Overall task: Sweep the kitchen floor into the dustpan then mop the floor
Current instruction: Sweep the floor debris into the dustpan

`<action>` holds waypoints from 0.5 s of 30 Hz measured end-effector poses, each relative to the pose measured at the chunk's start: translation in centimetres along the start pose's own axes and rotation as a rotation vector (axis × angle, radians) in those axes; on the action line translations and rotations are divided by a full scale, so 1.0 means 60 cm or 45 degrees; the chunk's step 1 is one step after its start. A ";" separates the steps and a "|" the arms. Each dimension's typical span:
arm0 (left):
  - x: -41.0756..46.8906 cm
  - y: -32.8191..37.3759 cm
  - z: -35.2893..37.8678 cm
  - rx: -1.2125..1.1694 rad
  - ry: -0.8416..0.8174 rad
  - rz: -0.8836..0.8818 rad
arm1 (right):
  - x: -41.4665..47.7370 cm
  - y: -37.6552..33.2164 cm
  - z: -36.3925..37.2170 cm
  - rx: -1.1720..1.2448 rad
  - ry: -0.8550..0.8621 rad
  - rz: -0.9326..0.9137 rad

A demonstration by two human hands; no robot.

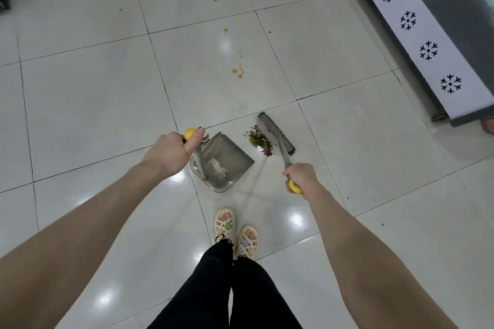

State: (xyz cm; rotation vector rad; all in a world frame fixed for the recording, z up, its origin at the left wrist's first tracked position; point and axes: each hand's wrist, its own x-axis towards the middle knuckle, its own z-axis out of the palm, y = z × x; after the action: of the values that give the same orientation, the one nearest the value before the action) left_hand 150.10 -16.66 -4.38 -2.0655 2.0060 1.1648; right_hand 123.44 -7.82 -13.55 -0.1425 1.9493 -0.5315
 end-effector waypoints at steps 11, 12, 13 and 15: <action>0.037 0.018 -0.032 0.064 -0.137 0.149 | -0.004 0.005 0.009 -0.027 0.019 0.023; 0.045 0.015 -0.040 0.052 -0.151 0.149 | -0.003 0.001 0.016 -0.002 0.022 0.033; 0.051 0.011 -0.047 0.040 -0.167 0.148 | -0.001 -0.002 0.023 0.010 0.028 0.041; 0.063 -0.002 -0.060 0.023 -0.201 0.164 | -0.001 -0.004 0.040 0.034 0.040 0.068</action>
State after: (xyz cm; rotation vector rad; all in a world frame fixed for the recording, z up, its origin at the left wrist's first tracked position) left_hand 151.48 -21.65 -3.84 -1.7970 2.0920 1.2802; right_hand 125.59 -8.76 -14.22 -0.0657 1.9701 -0.5268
